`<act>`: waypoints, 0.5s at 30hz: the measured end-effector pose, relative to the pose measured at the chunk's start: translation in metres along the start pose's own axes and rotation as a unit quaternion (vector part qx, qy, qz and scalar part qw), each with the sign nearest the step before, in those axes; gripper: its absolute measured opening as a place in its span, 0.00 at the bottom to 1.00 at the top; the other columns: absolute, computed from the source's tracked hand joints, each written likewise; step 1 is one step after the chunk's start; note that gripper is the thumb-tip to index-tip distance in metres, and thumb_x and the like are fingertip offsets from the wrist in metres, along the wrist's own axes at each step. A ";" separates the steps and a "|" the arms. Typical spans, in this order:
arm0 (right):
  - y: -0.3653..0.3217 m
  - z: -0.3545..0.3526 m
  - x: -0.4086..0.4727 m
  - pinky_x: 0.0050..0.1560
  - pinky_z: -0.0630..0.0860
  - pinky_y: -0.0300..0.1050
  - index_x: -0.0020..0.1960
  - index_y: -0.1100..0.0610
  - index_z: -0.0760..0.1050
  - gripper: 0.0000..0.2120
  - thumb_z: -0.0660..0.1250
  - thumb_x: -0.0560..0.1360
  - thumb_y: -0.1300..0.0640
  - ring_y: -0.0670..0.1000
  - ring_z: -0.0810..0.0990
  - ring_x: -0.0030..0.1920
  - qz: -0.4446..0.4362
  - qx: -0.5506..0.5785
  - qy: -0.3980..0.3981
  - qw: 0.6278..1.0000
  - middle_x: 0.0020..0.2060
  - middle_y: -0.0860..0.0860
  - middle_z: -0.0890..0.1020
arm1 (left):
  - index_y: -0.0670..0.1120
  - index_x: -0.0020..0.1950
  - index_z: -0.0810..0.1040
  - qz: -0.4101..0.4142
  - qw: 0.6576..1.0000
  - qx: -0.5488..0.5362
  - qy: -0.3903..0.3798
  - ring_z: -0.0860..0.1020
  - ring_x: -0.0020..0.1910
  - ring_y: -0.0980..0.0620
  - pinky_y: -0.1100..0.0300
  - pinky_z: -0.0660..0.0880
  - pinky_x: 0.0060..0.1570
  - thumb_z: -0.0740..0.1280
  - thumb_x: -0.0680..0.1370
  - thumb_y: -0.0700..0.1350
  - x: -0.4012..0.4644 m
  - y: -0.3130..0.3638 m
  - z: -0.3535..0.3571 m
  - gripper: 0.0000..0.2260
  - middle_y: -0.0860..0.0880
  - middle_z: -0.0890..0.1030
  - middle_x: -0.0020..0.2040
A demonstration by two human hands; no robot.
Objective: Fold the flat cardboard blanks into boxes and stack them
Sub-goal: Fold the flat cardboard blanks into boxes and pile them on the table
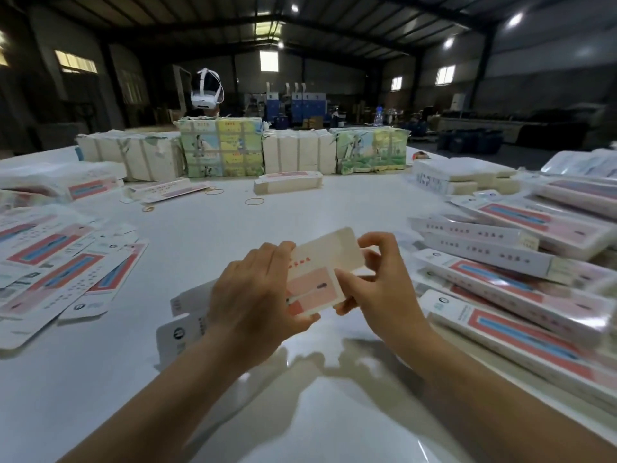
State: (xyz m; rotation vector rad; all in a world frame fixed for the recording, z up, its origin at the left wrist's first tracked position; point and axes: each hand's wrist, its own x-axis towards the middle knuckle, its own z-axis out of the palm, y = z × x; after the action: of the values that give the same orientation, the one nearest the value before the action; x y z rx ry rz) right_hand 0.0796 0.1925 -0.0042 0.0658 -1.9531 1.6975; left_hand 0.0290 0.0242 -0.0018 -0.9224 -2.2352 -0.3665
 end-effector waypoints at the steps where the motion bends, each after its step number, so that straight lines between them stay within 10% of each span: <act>1: 0.002 0.002 -0.001 0.33 0.80 0.44 0.48 0.43 0.65 0.19 0.72 0.72 0.61 0.55 0.82 0.39 -0.042 -0.050 0.013 0.998 0.47 0.46 0.78 | 0.39 0.60 0.75 -0.005 1.000 0.010 -0.004 0.78 0.36 0.45 0.54 0.77 0.32 0.80 0.56 0.59 -0.001 -0.001 0.000 0.40 0.42 0.80 0.45; 7: 0.009 -0.001 0.003 0.58 0.72 0.30 0.52 0.45 0.66 0.24 0.77 0.68 0.60 0.39 0.63 0.68 -0.196 -0.239 0.059 0.949 0.73 0.42 0.54 | 0.42 0.58 0.76 -0.015 0.999 0.018 -0.036 0.78 0.34 0.46 0.55 0.75 0.27 0.80 0.54 0.62 -0.002 -0.001 -0.007 0.39 0.45 0.80 0.43; 12: 0.004 0.004 -0.002 0.57 0.72 0.30 0.47 0.47 0.81 0.12 0.64 0.78 0.63 0.36 0.71 0.62 -0.047 -0.104 -0.065 0.991 0.66 0.38 0.68 | 0.55 0.59 0.70 -0.078 0.993 -0.033 -0.084 0.79 0.45 0.50 0.59 0.75 0.40 0.70 0.66 0.67 -0.003 -0.002 -0.010 0.28 0.56 0.79 0.51; 15: 0.003 0.010 -0.008 0.48 0.73 0.29 0.47 0.46 0.79 0.12 0.65 0.77 0.63 0.38 0.76 0.54 -0.066 -0.107 0.040 0.991 0.57 0.38 0.73 | 0.57 0.59 0.67 -0.118 0.988 -0.040 -0.089 0.78 0.46 0.51 0.58 0.75 0.42 0.68 0.67 0.68 -0.002 -0.007 -0.009 0.27 0.58 0.78 0.53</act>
State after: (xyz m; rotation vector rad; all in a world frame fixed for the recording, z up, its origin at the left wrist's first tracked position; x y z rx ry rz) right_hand 0.0814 0.1818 -0.0107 0.0462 -2.0113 1.3775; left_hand 0.0294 0.0132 0.0037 -0.7579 -2.5182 -0.5022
